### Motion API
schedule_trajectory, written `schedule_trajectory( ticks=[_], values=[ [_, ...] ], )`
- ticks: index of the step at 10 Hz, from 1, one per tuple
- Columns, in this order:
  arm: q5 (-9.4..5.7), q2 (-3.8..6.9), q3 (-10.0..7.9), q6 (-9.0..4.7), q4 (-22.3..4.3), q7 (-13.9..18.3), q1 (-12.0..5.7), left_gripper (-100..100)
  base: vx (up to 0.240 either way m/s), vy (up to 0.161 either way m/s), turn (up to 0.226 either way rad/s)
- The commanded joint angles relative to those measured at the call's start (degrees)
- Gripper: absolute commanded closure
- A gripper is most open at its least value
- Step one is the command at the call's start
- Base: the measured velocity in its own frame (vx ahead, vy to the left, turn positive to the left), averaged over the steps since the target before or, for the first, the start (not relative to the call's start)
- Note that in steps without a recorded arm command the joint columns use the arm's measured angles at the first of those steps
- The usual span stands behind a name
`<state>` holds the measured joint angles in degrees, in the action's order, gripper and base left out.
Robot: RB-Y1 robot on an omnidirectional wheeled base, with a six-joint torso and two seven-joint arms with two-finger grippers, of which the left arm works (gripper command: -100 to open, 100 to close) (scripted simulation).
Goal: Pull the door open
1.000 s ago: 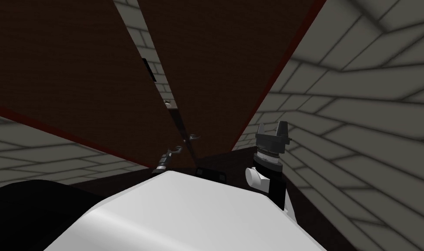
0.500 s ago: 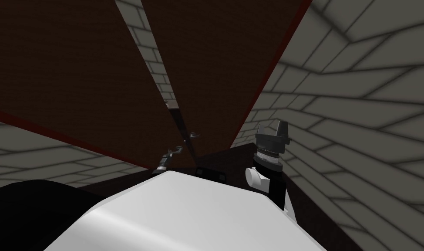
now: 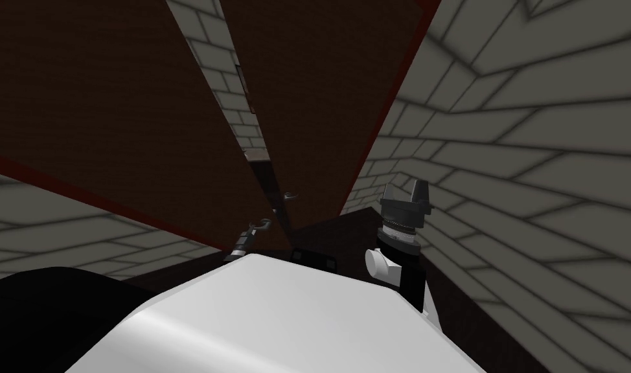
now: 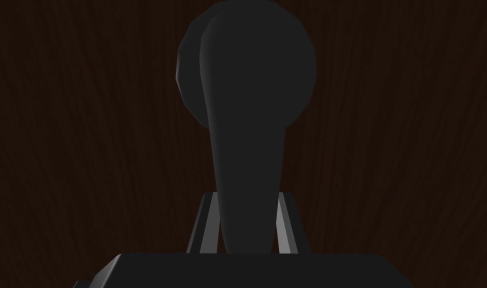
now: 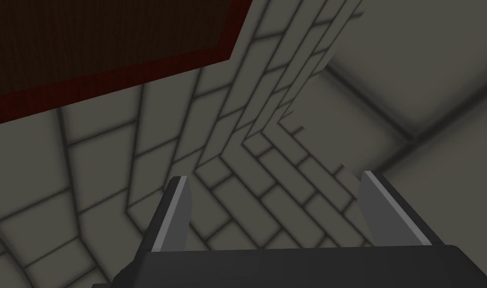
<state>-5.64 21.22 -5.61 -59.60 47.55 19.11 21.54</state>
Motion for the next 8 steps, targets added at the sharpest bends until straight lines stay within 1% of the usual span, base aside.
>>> schedule_trajectory(
  ticks=[1, 2, 4, 5, 6, 8],
  values=[
    [0.76, -0.04, 1.4, -1.59, 0.9, 0.8, 1.38, 100, -0.199, 0.042, -0.198],
    [0.99, 0.18, 1.8, -2.43, 0.6, 1.2, 1.68, 100, -0.201, 0.064, -0.161],
    [1.37, 0.53, 2.43, -3.75, 0.3, 1.8, 2.16, 100, -0.181, 0.015, -0.094],
    [0.94, 0.86, 1.59, -3.5, -0.8, 1.5, 1.34, 100, -0.085, 0.01, -0.001],
    [1.46, 0.7, 1.26, -3.16, -2.2, 1.5, -0.23, 100, -0.164, 0.001, -0.078],
    [2.05, 0.48, 0.89, -2.53, -3.3, 1.5, -2.08, 100, -0.214, 0.028, -0.115]
  ],
)
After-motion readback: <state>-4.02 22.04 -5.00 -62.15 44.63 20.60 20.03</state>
